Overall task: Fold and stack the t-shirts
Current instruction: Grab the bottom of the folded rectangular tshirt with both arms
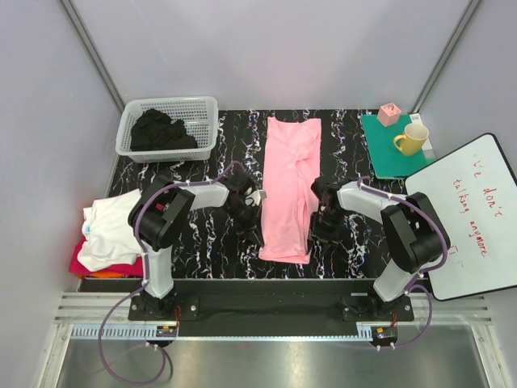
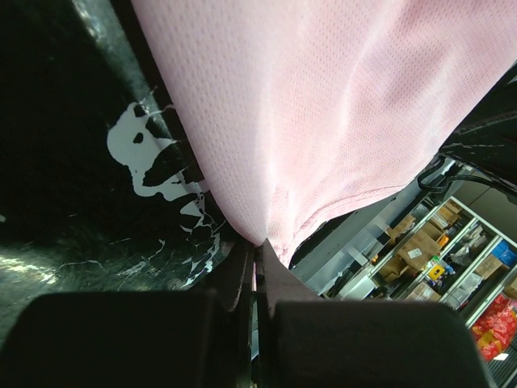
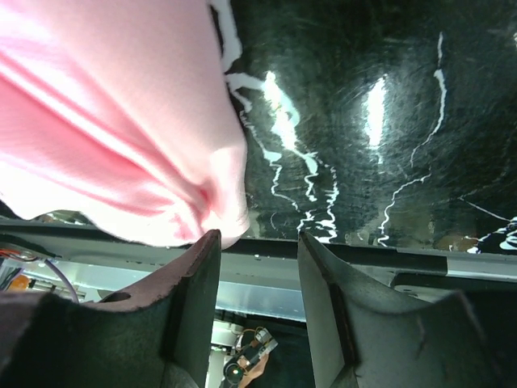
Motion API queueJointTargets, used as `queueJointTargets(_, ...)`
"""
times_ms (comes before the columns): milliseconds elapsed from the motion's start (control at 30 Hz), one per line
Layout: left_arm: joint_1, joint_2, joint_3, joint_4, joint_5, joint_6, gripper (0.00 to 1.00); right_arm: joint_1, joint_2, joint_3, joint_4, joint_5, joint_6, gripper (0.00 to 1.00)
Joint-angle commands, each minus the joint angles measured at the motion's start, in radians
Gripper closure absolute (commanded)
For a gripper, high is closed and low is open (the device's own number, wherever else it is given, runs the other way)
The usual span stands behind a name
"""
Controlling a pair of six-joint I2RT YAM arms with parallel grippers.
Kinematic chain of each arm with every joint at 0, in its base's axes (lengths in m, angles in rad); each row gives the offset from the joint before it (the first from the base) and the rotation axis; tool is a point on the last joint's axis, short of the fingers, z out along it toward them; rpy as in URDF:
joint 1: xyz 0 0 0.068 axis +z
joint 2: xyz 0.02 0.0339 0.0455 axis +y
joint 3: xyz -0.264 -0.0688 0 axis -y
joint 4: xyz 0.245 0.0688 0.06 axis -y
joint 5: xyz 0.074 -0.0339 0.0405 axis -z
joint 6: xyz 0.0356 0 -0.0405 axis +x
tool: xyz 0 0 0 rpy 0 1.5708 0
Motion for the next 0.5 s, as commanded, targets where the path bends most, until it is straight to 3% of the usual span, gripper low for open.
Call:
queueJointTargets(0, -0.005, 0.021, 0.024, 0.003, -0.081, 0.009, 1.0, -0.001, -0.015, 0.054, -0.053, -0.019, -0.026, 0.5)
queueJointTargets(467, -0.004, 0.032, 0.04, -0.005, -0.082, 0.003, 1.0, -0.001, 0.067, -0.015, 0.046, -0.041, -0.05, 0.51)
